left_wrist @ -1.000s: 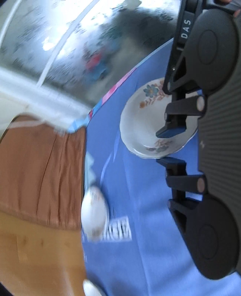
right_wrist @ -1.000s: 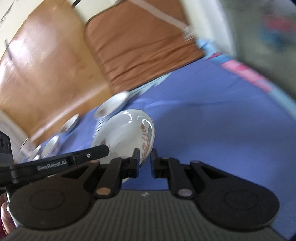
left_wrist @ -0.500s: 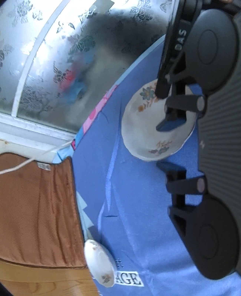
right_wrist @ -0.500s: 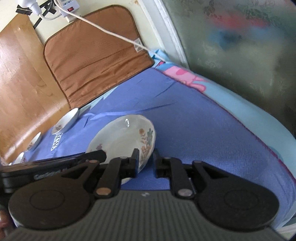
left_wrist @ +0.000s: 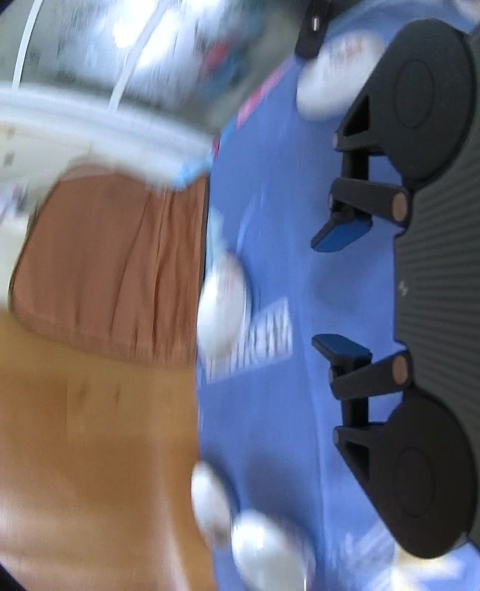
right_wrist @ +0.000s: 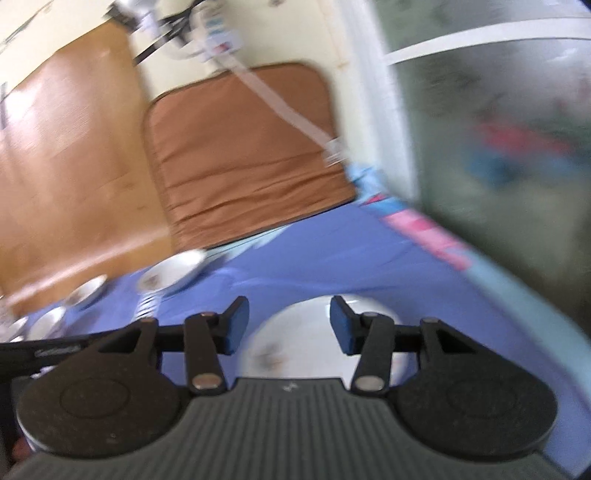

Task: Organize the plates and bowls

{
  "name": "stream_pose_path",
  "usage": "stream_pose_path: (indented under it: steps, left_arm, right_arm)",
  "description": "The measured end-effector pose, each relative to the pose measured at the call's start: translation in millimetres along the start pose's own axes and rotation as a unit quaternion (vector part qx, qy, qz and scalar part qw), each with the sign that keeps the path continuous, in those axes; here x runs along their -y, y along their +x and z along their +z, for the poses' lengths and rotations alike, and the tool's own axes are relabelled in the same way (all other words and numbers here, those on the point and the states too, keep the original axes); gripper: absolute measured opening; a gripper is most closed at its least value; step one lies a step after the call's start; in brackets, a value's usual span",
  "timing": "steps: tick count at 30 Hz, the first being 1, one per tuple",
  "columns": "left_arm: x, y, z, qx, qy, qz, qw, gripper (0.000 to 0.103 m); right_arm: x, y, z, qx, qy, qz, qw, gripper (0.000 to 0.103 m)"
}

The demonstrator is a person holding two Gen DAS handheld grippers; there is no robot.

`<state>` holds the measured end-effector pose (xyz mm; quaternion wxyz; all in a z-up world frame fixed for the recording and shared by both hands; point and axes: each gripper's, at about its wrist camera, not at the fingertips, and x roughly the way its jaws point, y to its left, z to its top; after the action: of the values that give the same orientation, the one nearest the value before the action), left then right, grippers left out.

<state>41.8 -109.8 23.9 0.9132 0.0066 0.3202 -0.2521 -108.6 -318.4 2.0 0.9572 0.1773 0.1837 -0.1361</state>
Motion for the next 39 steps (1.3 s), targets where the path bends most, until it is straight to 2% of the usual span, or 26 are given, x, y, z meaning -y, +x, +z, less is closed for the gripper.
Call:
stream_pose_path:
  steps: [4,7,10,14,17,20,21,22,23,24,27,30,33,39]
  left_arm:
    - [-46.5,-2.9,-4.2,0.024,-0.027,0.057,0.9977,0.05]
    - [-68.2,-6.6,-6.7,0.034,-0.077,0.039,0.9957,0.05]
    - [-71.4,-15.6,-8.3,0.063,-0.089,0.027,0.9937,0.051]
    - [-73.4,-15.6,-7.9,0.072,-0.098,0.018,0.9924,0.051]
    - [-84.5,-12.7,-8.7,0.07,-0.12,0.011,0.9903,0.051]
    - [-90.7,-10.6,-9.3,0.068,-0.135,0.005,0.9885,0.051]
    - [-92.0,-10.4,-10.7,0.067,-0.137,0.004,0.9882,0.051]
    - [-92.7,-10.1,-10.7,0.067,-0.139,0.004,0.988,0.051]
    - [-93.1,-9.9,-10.7,0.067,-0.14,0.003,0.9878,0.051]
    - [-93.6,-10.0,-10.9,0.067,-0.142,0.002,0.9876,0.051]
    - [-96.4,-9.8,-10.9,0.067,-0.15,-0.004,0.9865,0.052]
    - [-99.6,-11.0,-11.1,0.069,-0.157,-0.014,0.985,0.057]
    - [-98.2,-11.5,-11.2,0.065,-0.149,-0.024,0.9864,0.058]
    - [-81.4,-11.9,-14.5,0.007,-0.118,-0.053,0.9916,0.058]
  right_arm:
    - [-31.3,30.2,2.3,-0.055,0.003,0.064,0.996,0.039]
    - [-57.6,60.4,10.8,-0.082,0.006,0.088,0.993,0.036]
    - [-77.8,100.4,24.8,-0.095,0.023,0.088,0.991,0.036]
    - [-86.9,152.3,39.9,-0.123,0.077,0.075,0.987,0.038]
    - [-94.8,184.7,47.8,-0.127,0.08,0.06,0.987,0.038]
    - [-98.5,208.2,49.4,-0.143,0.084,0.017,0.986,0.038]
    - [-96.4,214.6,47.8,-0.151,0.097,0.019,0.983,0.038]
    - [-94.9,219.7,46.6,-0.158,0.105,0.024,0.981,0.03]
    - [-95.5,220.7,46.7,-0.158,0.103,0.023,0.982,0.019]
    - [-97.3,221.2,47.0,-0.166,0.097,0.019,0.981,0.013]
    - [-95.9,209.1,45.9,-0.178,0.113,0.041,0.977,0.014]
    - [-98.6,183.7,40.2,-0.188,0.111,0.073,0.973,0.013]
    - [-96.3,154.8,28.3,-0.208,0.115,0.101,0.966,0.014]
    - [-83.9,96.8,-2.7,-0.24,0.126,0.164,0.949,0.014]
